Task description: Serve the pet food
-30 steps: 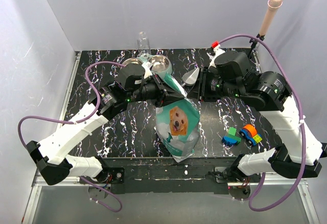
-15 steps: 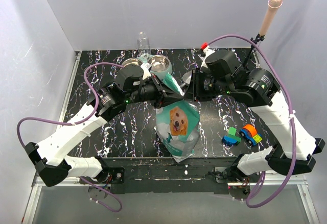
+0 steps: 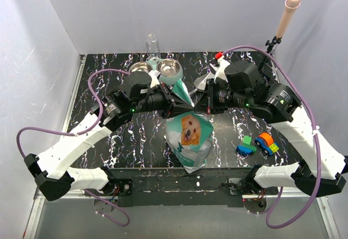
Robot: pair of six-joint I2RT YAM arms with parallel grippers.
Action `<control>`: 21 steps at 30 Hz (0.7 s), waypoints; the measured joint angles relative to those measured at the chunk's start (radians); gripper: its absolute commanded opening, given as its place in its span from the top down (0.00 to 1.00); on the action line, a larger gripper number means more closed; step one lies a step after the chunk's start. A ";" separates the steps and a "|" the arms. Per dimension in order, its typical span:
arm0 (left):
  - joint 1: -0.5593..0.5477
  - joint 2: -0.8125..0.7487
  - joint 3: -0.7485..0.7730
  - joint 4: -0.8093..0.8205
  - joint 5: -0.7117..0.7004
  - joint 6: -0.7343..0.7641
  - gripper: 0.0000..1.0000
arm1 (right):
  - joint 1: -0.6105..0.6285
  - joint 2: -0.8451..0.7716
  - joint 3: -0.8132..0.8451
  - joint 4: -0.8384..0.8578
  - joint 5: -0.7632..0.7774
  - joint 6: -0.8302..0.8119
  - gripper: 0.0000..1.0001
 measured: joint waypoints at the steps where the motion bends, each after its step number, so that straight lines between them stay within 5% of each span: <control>1: 0.000 -0.005 -0.004 -0.002 0.000 -0.002 0.89 | 0.000 -0.003 -0.007 0.009 -0.010 0.001 0.99; 9: 0.000 -0.021 -0.011 0.000 -0.010 -0.029 0.66 | 0.000 -0.006 -0.025 0.034 -0.026 0.021 0.99; 21: 0.000 -0.033 -0.029 0.011 -0.027 -0.048 0.59 | 0.002 -0.007 -0.026 0.033 -0.026 0.021 0.99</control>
